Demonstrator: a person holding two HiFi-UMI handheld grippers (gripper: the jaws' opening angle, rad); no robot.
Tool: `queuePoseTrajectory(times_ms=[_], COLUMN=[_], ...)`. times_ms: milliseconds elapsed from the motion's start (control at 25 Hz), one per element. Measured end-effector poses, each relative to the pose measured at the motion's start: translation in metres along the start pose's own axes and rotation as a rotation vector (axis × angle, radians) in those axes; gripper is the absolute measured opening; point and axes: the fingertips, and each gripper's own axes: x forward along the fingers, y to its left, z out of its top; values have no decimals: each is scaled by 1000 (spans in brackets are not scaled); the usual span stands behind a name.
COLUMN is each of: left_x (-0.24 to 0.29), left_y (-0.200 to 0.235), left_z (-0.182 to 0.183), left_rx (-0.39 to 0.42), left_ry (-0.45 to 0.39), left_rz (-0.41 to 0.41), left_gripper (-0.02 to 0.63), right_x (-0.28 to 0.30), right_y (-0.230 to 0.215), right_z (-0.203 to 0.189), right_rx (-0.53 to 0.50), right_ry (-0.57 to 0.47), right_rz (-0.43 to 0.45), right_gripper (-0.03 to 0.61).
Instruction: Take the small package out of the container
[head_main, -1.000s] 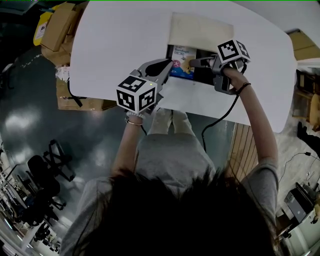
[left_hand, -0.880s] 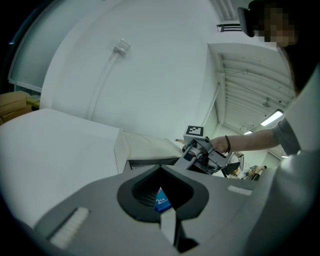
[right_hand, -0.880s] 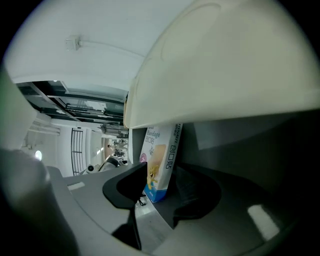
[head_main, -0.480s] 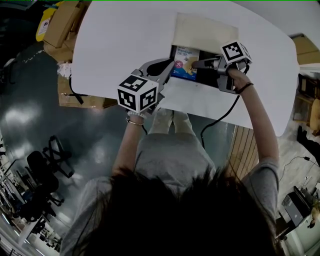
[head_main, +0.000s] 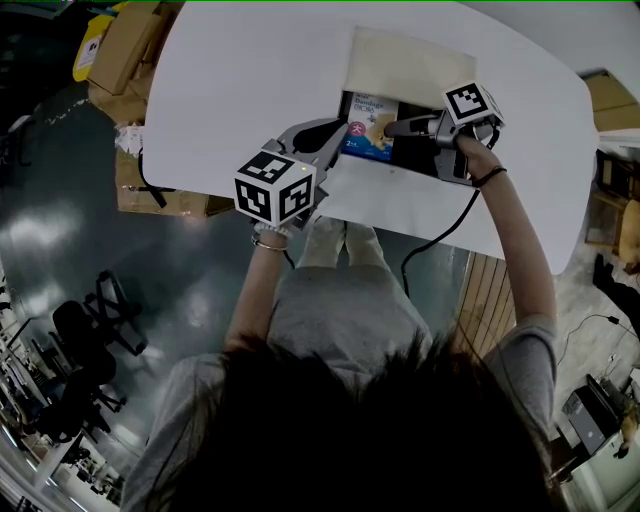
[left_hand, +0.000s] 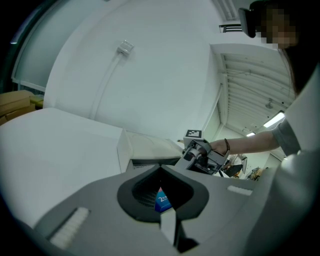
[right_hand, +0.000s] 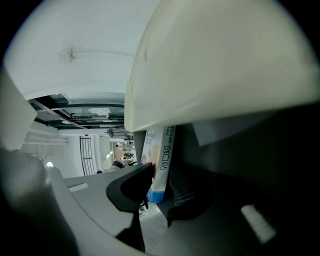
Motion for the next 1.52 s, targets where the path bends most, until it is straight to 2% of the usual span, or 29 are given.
queuePoseTrajectory(times_ms=[920, 1320, 1520], left_x=[-4, -7, -16], left_y=[-5, -2, -9], left_z=[5, 9, 11], left_rx=[10, 18, 33], left_ry=[-19, -27, -38], left_rz=[-7, -6, -5], left_gripper=[-8, -8, -8], right_x=[-10, -10, -16], right_y=[9, 13, 19], right_z=[-9, -10, -19], right_rx=[48, 22, -20], right_ry=[20, 18, -15], right_rz=[71, 85, 102], right_gripper=[110, 107, 106])
